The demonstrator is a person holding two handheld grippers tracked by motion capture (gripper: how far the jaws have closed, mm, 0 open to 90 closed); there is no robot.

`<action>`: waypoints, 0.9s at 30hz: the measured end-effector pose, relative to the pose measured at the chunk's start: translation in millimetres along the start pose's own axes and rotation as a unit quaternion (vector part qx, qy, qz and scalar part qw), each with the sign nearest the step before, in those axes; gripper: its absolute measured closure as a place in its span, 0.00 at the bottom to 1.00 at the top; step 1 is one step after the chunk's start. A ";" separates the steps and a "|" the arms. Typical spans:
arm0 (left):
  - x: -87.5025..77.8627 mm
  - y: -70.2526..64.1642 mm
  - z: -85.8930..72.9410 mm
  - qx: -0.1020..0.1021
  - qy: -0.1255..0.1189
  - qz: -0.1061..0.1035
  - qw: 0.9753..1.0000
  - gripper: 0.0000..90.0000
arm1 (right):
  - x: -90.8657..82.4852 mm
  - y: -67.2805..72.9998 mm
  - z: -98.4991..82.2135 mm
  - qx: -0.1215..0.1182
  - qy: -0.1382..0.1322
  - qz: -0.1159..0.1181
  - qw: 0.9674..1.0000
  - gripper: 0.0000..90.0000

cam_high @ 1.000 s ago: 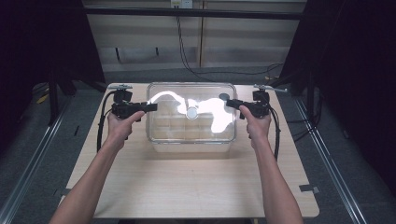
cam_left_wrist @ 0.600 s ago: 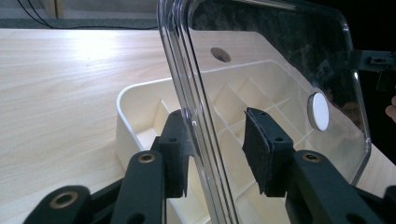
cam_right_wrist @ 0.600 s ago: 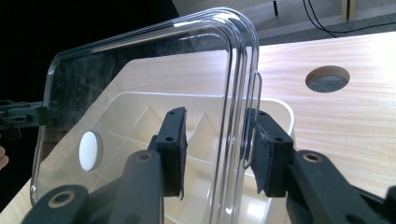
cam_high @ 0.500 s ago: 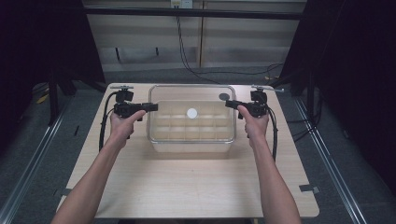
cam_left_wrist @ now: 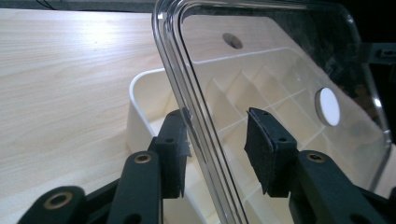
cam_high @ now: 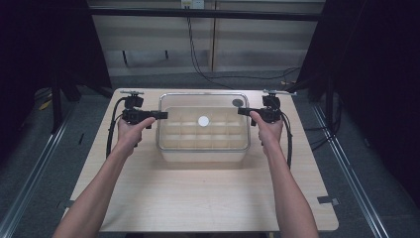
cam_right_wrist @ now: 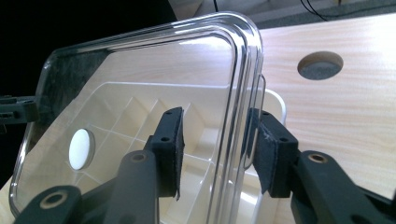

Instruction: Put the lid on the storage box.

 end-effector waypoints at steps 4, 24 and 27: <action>1.8 2.6 -1.3 -0.003 0.003 0.001 1.000 0.65 | 4.1 -1.7 -1.9 0.003 0.008 -0.006 1.000 0.62; 11.5 15.7 -11.1 -0.014 0.032 0.019 0.999 0.63 | 25.8 -8.9 -11.2 0.000 0.041 -0.041 0.998 0.53; 12.0 16.5 -11.9 -0.014 0.035 0.016 0.999 0.63 | 28.1 -8.7 -12.7 -0.001 0.042 -0.047 0.998 0.52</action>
Point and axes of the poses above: each handheld gripper's, and its own axes: x roughly forward along the jaws, z roughly out of its top, y roughly to its left, the point moved 8 cm from there along x, roughly forward along the jaws, and after that the axes turned 7 degrees about -z, right-handed, at the moved point
